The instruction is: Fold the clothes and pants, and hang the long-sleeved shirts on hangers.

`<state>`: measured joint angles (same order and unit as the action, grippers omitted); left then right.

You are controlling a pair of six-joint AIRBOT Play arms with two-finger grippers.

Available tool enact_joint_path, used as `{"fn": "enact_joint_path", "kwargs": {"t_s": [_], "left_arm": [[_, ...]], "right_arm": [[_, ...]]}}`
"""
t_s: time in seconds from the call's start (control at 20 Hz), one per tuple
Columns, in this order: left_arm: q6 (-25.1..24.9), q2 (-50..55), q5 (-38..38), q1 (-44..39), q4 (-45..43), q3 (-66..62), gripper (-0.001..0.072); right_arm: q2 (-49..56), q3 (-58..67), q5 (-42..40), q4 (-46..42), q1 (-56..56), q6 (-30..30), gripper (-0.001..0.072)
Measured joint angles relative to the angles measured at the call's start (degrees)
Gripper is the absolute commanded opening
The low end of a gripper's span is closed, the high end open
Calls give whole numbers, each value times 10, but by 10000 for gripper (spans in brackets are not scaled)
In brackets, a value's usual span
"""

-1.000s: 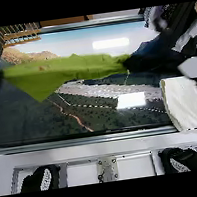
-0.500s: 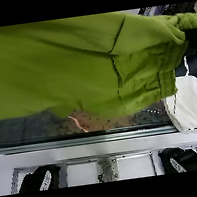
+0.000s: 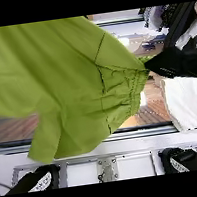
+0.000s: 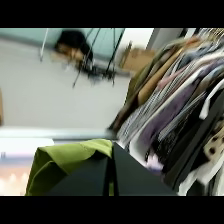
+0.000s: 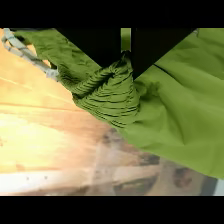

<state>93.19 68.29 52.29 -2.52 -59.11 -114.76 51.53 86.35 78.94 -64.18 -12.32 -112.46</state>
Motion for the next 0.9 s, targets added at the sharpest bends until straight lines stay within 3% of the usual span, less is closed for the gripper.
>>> {"fn": "enact_joint_path", "kwargs": {"t_s": [0.2,0.45,0.65,0.9], "left_arm": [[0,126,-3,-10,2,55,5],[1,236,-5,-12,6,81,5],[2,250,31,-11,7,86,5],[-6,183,115,-32,-27,118,5]], "right_arm": [[127,-2,0,-47,1,19,33],[253,-2,-83,-93,5,30,33],[276,-2,-109,-121,23,38,34],[250,-15,-34,-167,37,78,33]]}}
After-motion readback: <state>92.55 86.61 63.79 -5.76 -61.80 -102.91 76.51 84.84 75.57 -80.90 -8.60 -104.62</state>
